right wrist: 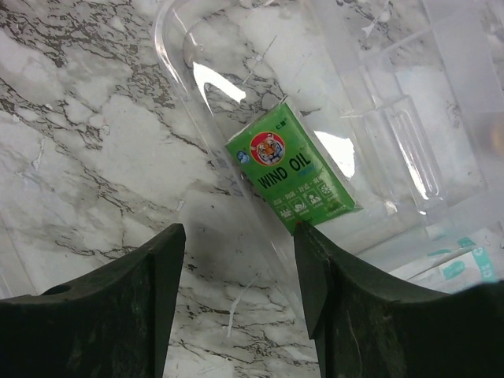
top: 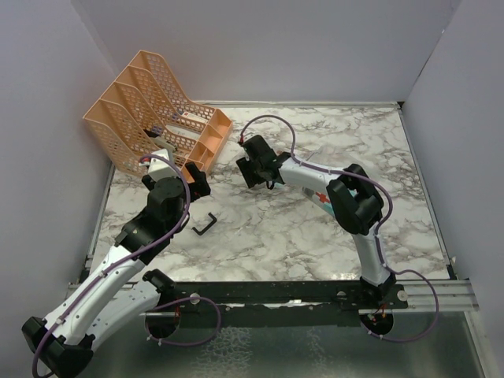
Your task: Organize the medicine kit
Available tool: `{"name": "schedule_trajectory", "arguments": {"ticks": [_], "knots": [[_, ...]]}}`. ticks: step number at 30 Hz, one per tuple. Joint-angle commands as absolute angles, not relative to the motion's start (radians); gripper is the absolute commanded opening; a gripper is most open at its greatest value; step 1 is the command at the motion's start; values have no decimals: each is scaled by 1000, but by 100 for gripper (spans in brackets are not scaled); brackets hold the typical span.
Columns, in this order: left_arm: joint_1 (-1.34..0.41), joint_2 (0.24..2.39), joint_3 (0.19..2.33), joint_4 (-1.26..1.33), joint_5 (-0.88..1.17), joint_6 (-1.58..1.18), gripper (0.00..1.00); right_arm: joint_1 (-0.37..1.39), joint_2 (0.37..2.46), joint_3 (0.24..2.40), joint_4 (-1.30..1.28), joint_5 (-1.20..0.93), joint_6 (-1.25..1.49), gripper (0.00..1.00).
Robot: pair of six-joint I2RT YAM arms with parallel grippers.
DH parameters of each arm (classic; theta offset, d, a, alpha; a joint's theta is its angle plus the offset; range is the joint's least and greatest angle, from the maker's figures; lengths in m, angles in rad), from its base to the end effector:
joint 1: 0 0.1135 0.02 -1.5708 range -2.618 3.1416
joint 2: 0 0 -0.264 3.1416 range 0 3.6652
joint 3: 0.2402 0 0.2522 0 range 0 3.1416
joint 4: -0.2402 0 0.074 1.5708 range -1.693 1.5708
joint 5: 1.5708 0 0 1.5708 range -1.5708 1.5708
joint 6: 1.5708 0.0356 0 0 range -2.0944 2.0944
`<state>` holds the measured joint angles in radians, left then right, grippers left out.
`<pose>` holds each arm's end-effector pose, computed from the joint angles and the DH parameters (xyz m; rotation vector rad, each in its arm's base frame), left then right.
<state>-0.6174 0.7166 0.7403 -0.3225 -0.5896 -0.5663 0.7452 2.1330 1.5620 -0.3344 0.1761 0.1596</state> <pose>0.1447 -0.0785 0.3222 -0.3540 1.7926 -0.2851 0.3471 0.3118 0.1692 -0.6392 2.3806 0.1765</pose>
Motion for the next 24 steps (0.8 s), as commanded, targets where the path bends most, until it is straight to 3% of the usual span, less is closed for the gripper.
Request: {"name": "schedule_trajectory", "arguments": {"ticks": [1, 13, 24], "knots": [[-621, 700, 763, -304, -583, -563, 91, 750, 2153, 1632, -450, 106, 172, 57], [-621, 697, 760, -306, -593, -566, 91, 766, 2120, 1605, -544, -9, 285, 55], [-620, 700, 742, -286, -588, -585, 91, 849, 2080, 1573, -599, 10, 592, 54]]}}
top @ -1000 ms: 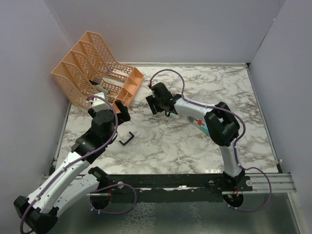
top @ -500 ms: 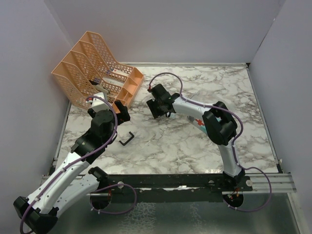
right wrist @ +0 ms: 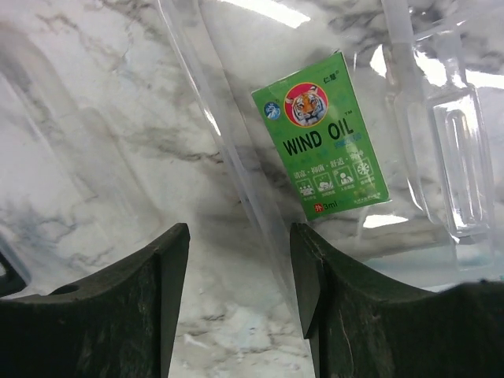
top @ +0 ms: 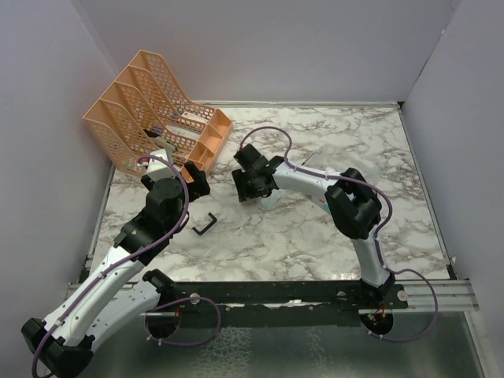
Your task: Organize the medicine kit
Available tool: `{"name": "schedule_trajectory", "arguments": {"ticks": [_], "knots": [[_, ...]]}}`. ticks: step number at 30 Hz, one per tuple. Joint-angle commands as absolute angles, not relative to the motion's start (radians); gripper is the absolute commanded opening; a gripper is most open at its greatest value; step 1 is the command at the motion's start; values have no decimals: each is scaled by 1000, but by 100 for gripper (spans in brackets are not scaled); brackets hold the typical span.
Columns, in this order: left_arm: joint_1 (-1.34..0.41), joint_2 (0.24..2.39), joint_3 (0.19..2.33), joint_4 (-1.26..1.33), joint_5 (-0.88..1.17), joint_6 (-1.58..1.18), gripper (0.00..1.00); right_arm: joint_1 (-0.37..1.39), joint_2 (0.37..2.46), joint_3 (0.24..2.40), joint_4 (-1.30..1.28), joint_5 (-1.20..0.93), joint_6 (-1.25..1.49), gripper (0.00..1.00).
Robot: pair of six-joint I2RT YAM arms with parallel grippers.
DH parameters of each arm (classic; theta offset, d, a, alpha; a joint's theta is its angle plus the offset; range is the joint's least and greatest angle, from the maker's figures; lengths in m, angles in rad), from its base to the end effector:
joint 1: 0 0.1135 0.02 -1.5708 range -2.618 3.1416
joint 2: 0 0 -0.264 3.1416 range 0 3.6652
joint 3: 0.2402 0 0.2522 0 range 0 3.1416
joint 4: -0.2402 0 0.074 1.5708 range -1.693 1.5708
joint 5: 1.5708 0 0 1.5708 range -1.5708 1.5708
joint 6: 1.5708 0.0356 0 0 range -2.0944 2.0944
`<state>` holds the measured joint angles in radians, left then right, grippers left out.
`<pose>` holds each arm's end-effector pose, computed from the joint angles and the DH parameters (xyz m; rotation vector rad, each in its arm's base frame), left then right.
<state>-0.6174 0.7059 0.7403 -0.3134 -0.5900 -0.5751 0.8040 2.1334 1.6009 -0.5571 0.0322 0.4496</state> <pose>0.1431 -0.0773 0.3246 -0.3671 1.7744 -0.3035 0.3152 0.3255 0.1670 -0.4674 2.6708 0.3548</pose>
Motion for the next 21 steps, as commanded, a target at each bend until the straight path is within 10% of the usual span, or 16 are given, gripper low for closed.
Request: {"name": "schedule_trajectory", "arguments": {"ticks": [1, 21], "knots": [[-621, 699, 741, -286, -589, -586, 91, 855, 2074, 1569, -599, 11, 601, 54], [-621, 703, 748, -299, -612, -573, 91, 807, 1939, 1557, -466, 264, 271, 50]]}}
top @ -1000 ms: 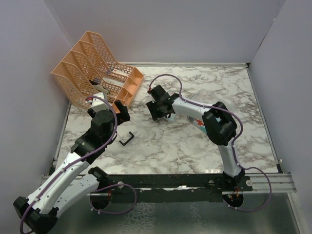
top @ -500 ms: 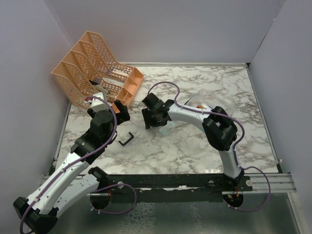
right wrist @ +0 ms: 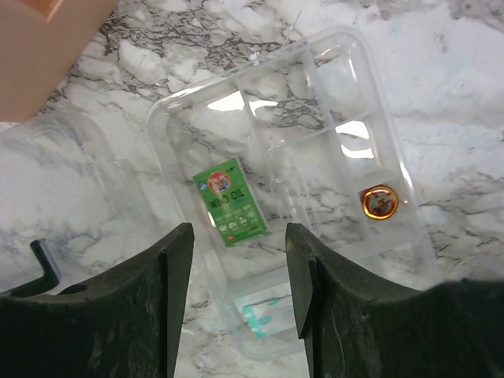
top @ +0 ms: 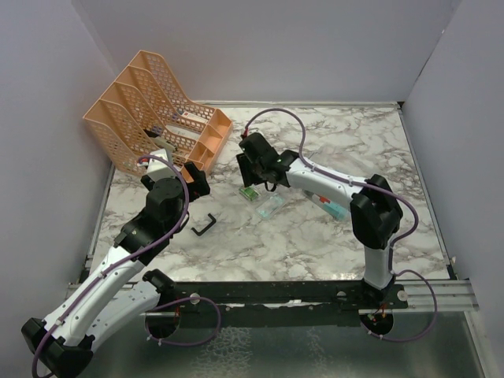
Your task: Organize the medicine kit
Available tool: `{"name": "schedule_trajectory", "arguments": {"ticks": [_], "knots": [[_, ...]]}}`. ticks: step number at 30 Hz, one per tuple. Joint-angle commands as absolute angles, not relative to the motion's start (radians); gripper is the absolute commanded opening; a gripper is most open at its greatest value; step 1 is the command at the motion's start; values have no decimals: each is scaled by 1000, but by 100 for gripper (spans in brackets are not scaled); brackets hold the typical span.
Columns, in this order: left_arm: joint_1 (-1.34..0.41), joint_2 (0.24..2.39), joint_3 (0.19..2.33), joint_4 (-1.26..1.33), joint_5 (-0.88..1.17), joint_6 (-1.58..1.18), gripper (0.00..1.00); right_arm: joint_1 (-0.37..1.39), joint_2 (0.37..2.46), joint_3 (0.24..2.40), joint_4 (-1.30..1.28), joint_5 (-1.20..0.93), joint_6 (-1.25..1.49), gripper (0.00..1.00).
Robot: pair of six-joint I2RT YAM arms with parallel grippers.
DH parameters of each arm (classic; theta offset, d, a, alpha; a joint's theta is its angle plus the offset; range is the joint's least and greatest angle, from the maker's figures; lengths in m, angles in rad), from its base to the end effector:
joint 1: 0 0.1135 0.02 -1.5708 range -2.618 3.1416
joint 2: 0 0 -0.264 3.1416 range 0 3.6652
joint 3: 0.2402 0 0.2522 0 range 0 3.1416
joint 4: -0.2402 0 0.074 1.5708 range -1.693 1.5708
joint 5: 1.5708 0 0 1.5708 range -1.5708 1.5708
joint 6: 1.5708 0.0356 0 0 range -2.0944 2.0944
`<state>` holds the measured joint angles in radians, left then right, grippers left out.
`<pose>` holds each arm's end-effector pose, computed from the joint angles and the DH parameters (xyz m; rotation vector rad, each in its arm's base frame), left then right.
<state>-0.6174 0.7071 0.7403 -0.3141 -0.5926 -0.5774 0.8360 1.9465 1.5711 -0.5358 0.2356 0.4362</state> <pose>0.1433 -0.0773 0.3244 -0.3704 1.7748 -0.3017 0.2967 0.3159 0.2393 -0.3914 2.4344 0.2664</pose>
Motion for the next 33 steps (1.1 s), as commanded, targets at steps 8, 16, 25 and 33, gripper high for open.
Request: {"name": "schedule_trajectory", "arguments": {"ticks": [8, 16, 25, 33], "knots": [[-621, 705, 749, -298, -600, -574, 91, 765, 1984, 1529, -404, 95, 111, 54], [-621, 710, 750, -300, -603, -572, 91, 743, 2041, 1548, -414, 44, 90, 44], [-621, 716, 752, -300, -603, -571, 91, 731, 2079, 1549, -417, 43, 75, 29], [-621, 713, 752, -303, -604, -571, 91, 716, 2118, 1571, -443, 26, 53, 25]]}}
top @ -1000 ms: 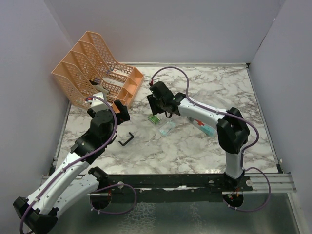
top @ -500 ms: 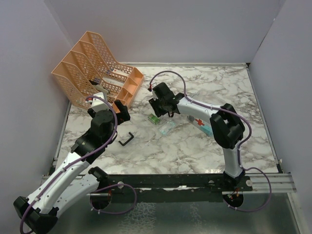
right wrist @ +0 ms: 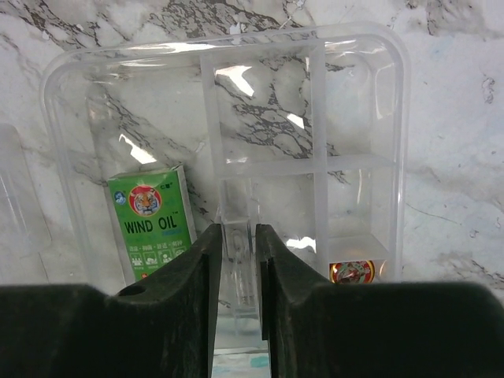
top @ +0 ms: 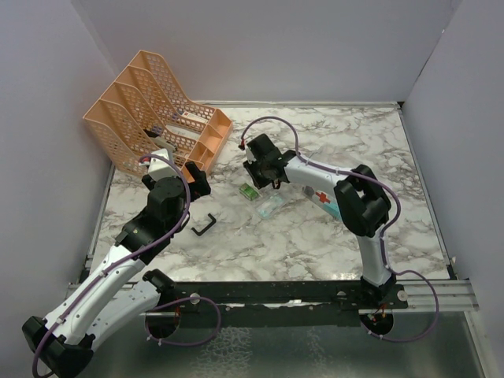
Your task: Organize the medicine kit
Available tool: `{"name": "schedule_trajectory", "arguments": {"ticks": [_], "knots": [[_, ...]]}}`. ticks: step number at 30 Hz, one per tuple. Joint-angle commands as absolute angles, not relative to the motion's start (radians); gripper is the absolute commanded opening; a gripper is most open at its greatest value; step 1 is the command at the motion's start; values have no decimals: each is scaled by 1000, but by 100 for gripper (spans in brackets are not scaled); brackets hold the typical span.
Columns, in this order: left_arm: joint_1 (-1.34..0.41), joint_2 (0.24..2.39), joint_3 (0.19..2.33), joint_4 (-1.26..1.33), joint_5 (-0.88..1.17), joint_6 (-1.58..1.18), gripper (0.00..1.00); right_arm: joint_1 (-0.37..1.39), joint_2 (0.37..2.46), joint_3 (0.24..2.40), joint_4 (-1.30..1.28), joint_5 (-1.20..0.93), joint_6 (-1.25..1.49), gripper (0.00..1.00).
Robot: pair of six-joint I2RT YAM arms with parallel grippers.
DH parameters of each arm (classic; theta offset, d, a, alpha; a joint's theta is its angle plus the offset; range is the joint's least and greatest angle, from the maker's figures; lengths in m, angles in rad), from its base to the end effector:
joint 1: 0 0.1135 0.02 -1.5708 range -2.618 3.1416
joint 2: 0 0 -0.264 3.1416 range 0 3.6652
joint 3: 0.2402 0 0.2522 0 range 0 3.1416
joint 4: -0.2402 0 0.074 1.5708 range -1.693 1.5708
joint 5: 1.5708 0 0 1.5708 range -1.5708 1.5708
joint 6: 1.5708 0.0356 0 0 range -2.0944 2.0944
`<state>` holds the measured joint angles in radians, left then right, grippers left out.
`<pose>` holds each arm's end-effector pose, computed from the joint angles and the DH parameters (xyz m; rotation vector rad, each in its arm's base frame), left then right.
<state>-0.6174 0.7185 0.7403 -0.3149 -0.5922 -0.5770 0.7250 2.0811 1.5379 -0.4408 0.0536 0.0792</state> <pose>0.1452 -0.0787 0.3227 -0.3668 1.7854 -0.2940 0.3383 0.2972 0.1774 -0.7960 2.4446 0.2405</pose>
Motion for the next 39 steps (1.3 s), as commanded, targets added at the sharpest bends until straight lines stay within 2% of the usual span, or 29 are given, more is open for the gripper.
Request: {"name": "schedule_trajectory", "arguments": {"ticks": [1, 12, 18, 39], "knots": [[-622, 713, 752, -303, -604, -571, 91, 715, 2123, 1573, -448, 23, 52, 26], [-622, 710, 752, -304, -607, -569, 91, 712, 2134, 1577, -450, -16, 63, 32], [-620, 709, 752, -304, -609, -570, 91, 711, 2143, 1585, -471, -25, 66, 40], [-620, 707, 752, -305, -608, -569, 91, 696, 2091, 1623, -498, -83, 186, 44]]}}
